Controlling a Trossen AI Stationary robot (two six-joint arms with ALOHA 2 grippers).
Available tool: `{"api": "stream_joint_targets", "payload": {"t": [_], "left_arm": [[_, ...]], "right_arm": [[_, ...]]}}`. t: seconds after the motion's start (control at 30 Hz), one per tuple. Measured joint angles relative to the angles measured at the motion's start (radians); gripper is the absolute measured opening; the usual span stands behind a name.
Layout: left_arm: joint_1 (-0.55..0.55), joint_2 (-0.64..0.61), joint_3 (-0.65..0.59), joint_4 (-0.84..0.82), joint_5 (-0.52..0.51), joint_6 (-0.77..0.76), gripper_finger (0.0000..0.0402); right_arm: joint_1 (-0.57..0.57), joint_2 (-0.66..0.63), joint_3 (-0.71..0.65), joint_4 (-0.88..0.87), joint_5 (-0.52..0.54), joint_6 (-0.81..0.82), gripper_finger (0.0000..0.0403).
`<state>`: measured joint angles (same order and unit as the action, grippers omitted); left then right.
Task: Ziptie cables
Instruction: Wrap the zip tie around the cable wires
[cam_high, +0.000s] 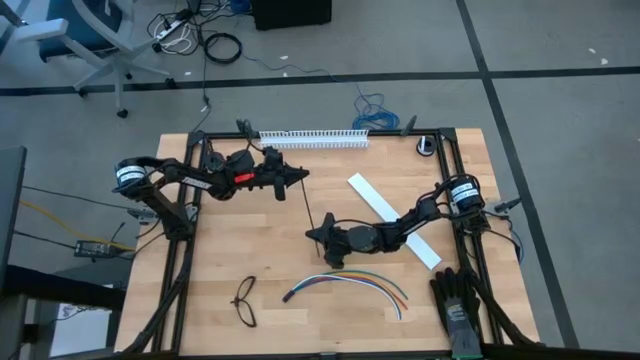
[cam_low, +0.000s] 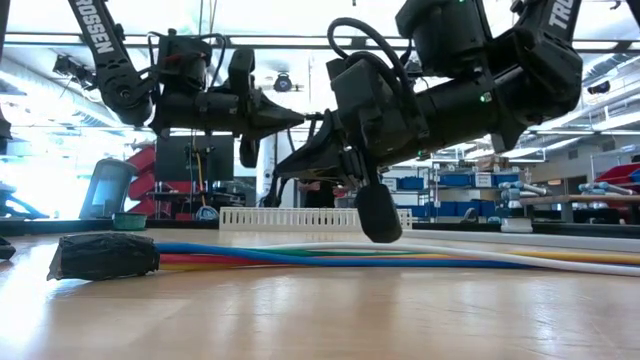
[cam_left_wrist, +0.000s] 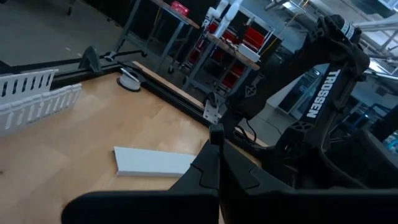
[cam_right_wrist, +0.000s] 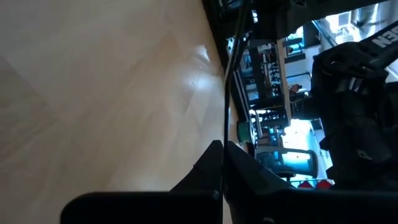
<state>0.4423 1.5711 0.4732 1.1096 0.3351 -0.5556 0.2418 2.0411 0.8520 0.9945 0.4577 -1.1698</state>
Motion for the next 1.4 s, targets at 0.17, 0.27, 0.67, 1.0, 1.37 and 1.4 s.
{"api": "stream_joint_targets", "payload": {"t": [0.17,0.27,0.67,1.0,1.37,1.4], "left_arm": [[0.003,0.000,0.000,-0.030,0.045,0.002,0.0000],[0.003,0.000,0.000,-0.040,0.082,0.002,0.0000],[0.006,0.000,0.000,-0.044,0.003,0.120,0.0000],[0.053,0.000,0.000,-0.188,0.003,0.155,0.0000],[0.051,0.000,0.000,-0.149,0.082,0.147,0.0000],[0.051,0.000,0.000,-0.149,0.082,0.147,0.0000]], "right_arm": [[0.002,0.000,0.000,-0.001,0.062,0.001,0.0001],[0.001,0.000,-0.001,0.003,0.097,-0.004,0.0000],[0.000,0.000,-0.001,0.026,-0.130,0.055,0.0009],[0.026,0.000,-0.001,0.030,-0.078,0.051,0.0017],[0.003,0.000,-0.001,0.029,-0.017,0.097,0.0006],[0.000,0.000,-0.001,0.029,-0.041,0.111,0.0006]]}}
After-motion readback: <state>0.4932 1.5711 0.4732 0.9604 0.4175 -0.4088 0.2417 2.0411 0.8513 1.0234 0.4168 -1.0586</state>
